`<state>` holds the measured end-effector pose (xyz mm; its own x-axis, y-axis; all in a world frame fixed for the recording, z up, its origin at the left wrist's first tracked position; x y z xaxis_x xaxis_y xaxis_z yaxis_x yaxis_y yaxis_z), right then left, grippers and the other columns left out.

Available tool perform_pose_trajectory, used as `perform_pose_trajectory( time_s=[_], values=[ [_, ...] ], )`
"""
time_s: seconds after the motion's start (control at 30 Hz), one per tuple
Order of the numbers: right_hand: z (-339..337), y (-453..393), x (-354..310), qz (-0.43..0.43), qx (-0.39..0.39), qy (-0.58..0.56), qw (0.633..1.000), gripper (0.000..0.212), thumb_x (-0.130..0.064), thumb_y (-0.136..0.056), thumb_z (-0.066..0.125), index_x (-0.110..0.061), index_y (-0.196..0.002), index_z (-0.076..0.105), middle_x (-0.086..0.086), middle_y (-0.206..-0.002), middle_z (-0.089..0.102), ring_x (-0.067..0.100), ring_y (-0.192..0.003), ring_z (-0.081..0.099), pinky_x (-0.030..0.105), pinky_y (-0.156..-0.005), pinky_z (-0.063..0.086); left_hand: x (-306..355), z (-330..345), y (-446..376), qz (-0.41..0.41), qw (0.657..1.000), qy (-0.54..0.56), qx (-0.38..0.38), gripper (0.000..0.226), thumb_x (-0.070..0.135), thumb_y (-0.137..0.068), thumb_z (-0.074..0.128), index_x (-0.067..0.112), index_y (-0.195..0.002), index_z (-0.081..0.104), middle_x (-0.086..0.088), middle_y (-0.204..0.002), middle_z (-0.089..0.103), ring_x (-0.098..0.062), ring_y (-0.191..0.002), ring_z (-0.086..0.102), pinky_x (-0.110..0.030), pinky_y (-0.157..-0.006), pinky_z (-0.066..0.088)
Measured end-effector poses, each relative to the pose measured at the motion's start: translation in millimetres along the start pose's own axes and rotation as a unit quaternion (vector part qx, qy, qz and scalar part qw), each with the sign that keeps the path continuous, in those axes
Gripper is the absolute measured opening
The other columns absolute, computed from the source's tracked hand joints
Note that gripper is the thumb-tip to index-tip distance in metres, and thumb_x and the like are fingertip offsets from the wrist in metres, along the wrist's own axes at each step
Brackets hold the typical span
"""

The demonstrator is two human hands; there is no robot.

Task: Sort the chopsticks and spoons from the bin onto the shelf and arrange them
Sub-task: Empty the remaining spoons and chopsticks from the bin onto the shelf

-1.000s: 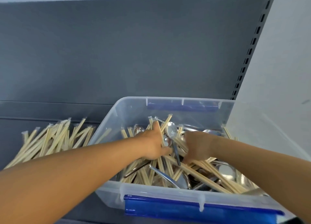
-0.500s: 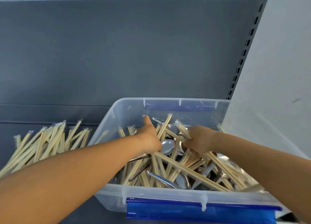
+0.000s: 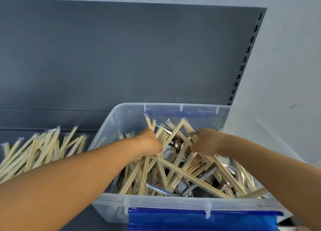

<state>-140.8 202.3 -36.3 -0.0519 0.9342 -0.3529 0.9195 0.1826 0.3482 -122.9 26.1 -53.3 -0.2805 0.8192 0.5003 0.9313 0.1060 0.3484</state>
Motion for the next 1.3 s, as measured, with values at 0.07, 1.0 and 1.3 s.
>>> perform_pose_trajectory(
  time_s=[0.07,1.0,1.3],
  values=[
    [-0.2,0.8,-2.0,-0.012,0.003,-0.066,0.998,0.01,-0.013,-0.089,0.057,-0.01,-0.097,0.061,0.004,-0.085,0.067,0.015,-0.074,0.064,0.029,-0.071,0.054,0.6,3.0,0.2,0.012,1.0,0.018,-0.017,0.018,0.017,-0.083,0.056,0.005,-0.097,0.057,-0.01,-0.089,0.06,-0.023,-0.08,0.06,-0.031,-0.069,0.052],
    [-95.7,36.5,-74.7,-0.194,0.187,-0.357,0.895,0.013,-0.019,-0.096,0.047,-0.02,-0.093,0.06,0.002,-0.078,0.066,0.013,-0.065,0.063,0.025,-0.059,0.048,74.1,-117.4,52.0,0.147,0.939,0.24,0.199,0.014,0.012,-0.101,0.037,0.02,-0.113,0.038,-0.004,-0.081,0.05,-0.013,-0.06,0.053,-0.014,-0.043,0.047],
    [-93.3,46.2,-128.1,-0.21,0.129,-0.409,0.878,0.015,-0.017,-0.097,0.047,-0.018,-0.099,0.062,0.002,-0.075,0.061,0.011,-0.055,0.05,0.024,-0.05,0.042,33.9,-151.3,77.2,0.023,0.963,0.216,0.159,0.022,0.004,-0.1,0.031,0.004,-0.104,0.052,-0.007,-0.092,0.057,-0.017,-0.065,0.041,-0.021,-0.056,0.036]
  ],
)
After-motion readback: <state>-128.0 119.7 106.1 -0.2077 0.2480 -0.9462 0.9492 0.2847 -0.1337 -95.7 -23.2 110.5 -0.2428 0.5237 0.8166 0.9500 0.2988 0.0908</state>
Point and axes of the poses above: each hand's wrist, its own y-axis away from the middle knuckle, its own z-axis out of the palm, x = y × z, the point moved 8 cm from there along -y, towards the middle knuckle
